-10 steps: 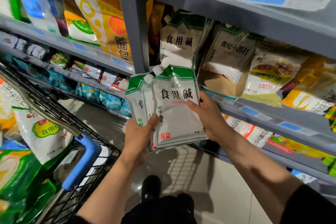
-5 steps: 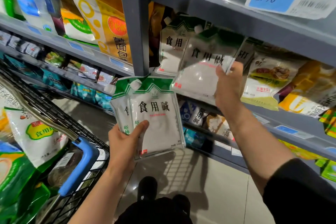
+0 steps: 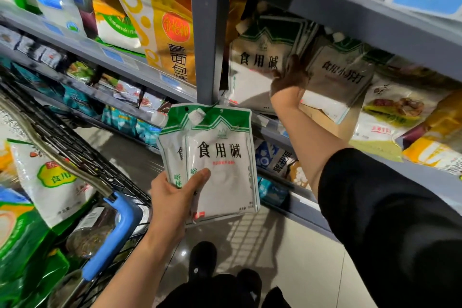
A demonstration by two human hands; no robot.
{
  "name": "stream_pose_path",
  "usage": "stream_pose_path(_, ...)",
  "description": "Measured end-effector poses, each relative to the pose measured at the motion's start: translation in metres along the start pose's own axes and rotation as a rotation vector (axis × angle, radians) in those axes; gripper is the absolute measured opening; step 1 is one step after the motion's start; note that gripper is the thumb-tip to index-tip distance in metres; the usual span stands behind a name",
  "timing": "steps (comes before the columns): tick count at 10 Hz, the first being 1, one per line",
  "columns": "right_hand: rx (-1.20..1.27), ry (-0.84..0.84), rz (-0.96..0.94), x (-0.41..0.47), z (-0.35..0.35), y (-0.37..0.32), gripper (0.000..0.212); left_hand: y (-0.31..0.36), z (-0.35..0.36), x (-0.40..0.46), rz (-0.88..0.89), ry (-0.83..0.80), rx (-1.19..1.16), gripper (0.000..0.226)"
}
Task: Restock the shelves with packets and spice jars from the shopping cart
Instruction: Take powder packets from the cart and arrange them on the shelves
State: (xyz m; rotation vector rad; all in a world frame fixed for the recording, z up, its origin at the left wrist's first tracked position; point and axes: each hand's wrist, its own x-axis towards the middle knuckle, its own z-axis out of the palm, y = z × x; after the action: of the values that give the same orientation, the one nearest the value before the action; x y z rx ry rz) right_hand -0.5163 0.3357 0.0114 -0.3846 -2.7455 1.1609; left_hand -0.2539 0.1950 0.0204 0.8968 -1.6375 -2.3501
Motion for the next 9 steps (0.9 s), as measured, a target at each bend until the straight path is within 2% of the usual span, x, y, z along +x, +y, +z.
stream_pose_path(1,-0.054,0.001,0.050,-0.041,-0.026,-0.012,0.057,0.003,0.002,0.001,-0.001,-0.005,-0.020,0.019)
stream_pose_path(2,-0.038,0.227,-0.148,-0.071,-0.038,-0.009,0.034,0.001,0.005,0.002,0.006,-0.001,-0.025,0.009)
stream_pose_path(3,0.131,-0.188,-0.109,-0.117,-0.049,0.008,0.032,0.001,0.008,0.002,-0.027,0.003,-0.074,0.012)
stream_pose_path(4,0.348,-0.680,0.169,-0.150,-0.062,0.025,0.030,-0.001,0.011,0.001,-0.052,-0.007,-0.092,0.025)
stream_pose_path(5,0.529,-0.692,0.204,-0.158,-0.066,0.034,0.022,0.000,0.018,-0.002,-0.065,-0.017,-0.072,0.030)
stream_pose_path(7,0.576,-0.583,0.197,-0.159,-0.068,0.044,0.022,0.002,0.027,-0.007,-0.074,-0.031,0.063,0.039)
stream_pose_path(8,0.651,-0.574,0.205,-0.154,-0.075,0.043,0.027,0.001,0.025,-0.005,-0.082,0.018,0.130,0.055)
stream_pose_path(9,0.704,-0.572,0.227,-0.150,-0.080,0.041,0.030,0.000,0.025,-0.008,-0.083,0.040,0.100,0.051)
